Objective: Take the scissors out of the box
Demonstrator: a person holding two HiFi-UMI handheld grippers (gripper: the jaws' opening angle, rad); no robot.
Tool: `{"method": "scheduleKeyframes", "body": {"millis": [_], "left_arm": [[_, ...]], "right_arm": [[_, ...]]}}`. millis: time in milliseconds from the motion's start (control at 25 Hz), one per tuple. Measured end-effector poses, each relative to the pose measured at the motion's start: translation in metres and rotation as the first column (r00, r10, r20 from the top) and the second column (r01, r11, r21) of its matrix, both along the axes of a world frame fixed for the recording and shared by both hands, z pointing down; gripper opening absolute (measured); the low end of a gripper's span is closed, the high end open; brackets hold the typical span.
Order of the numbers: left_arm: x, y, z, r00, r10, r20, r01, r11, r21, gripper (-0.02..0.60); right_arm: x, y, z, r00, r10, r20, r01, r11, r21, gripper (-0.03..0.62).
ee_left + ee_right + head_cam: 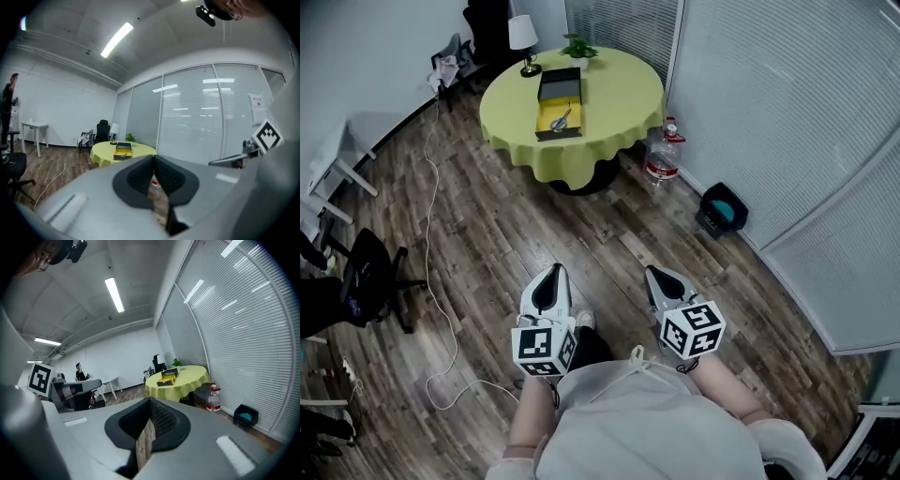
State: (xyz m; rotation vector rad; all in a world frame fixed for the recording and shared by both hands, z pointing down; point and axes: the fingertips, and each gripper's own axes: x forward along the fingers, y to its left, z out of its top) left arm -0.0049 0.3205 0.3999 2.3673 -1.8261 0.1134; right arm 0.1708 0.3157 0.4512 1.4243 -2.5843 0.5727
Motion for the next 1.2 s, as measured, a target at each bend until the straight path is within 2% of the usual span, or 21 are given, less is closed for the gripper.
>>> {"method": "scheduleKeyframes", "body": {"millis": [360,600,960,1200], "left_arm": [[-0.113,-0.163,-0.016,0.999,0.044,-0.002,-0.044,0.999,0.017,0.005],[-0.158,-0.236,-0.001,0.998,0.054,-0.013,-0.055,0.998,-0.037,0.005],[-0.17,-0.335,0.028,0.998,0.022,-0.066,-0.028,0.995,-0.093,0.005],[-0.149,-0.431,0.031,1.0,0.004,-0.027,-0.006,0.997,-0.083,0.005]], "right_arm": [[-0.096,-0.158,-0.016,0.998,0.071,-0.002,-0.071,0.997,0.006,0.0],[-0.139,-0.232,-0.007,0.997,0.077,-0.013,-0.078,0.996,-0.031,0.0],[-0.156,-0.344,0.023,0.999,0.037,-0.009,-0.037,0.997,-0.073,0.0],[-0.147,-0.453,0.028,1.0,-0.018,0.016,0.019,0.997,-0.069,0.0]]}}
